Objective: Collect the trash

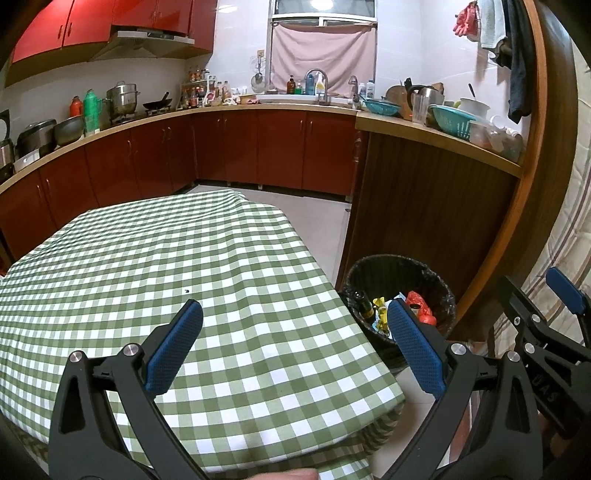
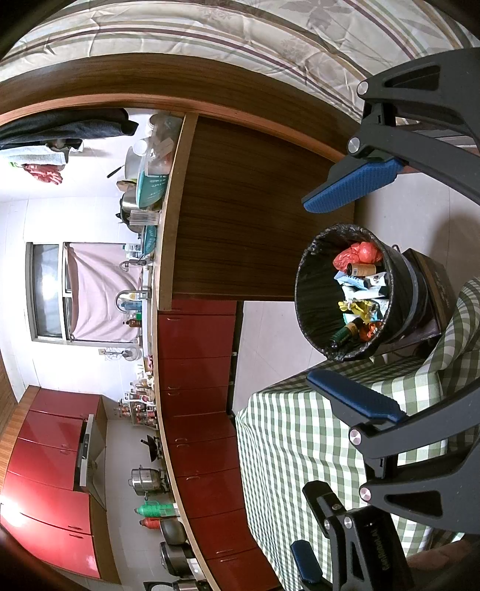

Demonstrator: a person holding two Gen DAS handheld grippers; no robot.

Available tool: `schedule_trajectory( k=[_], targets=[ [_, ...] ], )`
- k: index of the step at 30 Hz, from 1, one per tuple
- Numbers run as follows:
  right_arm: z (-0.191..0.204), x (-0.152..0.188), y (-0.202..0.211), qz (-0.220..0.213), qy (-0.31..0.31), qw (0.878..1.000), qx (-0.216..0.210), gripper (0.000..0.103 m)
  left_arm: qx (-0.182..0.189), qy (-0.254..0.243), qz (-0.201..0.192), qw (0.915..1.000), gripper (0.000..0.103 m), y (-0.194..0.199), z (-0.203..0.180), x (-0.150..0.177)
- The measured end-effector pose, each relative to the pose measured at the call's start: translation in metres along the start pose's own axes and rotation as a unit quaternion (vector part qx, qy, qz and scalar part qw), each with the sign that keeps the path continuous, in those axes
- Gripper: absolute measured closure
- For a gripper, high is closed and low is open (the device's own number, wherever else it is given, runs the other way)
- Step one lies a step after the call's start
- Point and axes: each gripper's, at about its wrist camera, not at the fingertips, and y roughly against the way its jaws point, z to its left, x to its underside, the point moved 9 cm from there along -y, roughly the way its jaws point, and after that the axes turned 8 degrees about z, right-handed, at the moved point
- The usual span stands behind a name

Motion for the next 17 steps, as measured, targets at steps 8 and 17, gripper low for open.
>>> schedule_trajectory(
  k=[8,17],
  targets=[
    [0.002,0.000,0.000,0.000,0.001,1.000,-0.001,0.019,-0.007,-0.013,-0.013,0.9998,0.006,0.003,-0.001,-0.002],
    [0.023,0.004,-0.007,0.008,0.016,1.000,-0.017,0.019,-0.028,0.003,0.001,0.9996,0.005,-0.007,0.033,-0.002]
  ],
)
